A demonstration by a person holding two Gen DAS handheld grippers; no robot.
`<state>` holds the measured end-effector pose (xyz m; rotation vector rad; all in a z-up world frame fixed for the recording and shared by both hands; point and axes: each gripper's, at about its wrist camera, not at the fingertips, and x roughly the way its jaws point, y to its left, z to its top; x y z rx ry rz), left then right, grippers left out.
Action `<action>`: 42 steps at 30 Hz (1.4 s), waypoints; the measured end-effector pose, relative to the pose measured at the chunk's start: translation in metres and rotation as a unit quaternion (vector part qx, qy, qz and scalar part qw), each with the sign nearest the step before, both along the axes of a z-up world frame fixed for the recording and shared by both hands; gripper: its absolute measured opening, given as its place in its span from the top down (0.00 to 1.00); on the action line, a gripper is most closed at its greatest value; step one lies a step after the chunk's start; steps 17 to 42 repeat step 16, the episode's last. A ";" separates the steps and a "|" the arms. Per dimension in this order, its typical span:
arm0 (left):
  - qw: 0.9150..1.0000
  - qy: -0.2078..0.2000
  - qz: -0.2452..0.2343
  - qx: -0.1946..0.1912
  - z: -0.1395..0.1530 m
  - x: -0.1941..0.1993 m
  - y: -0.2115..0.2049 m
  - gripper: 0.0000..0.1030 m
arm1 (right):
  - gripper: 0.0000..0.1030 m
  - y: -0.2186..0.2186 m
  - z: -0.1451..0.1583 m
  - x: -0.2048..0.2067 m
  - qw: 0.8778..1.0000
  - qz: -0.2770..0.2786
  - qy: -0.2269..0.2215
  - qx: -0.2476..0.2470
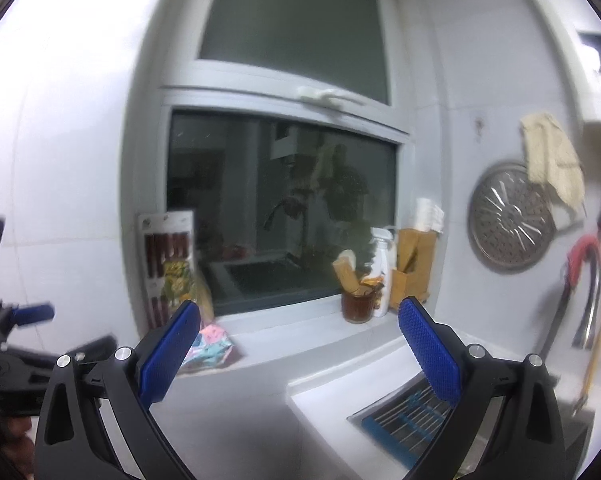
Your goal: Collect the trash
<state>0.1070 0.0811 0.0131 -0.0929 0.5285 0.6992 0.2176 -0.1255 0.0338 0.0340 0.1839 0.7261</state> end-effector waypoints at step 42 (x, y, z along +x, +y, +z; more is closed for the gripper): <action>0.999 0.026 0.024 -0.015 -0.009 0.015 0.011 0.06 | 0.06 0.013 -0.012 -0.002 0.991 -0.074 -0.059 -0.090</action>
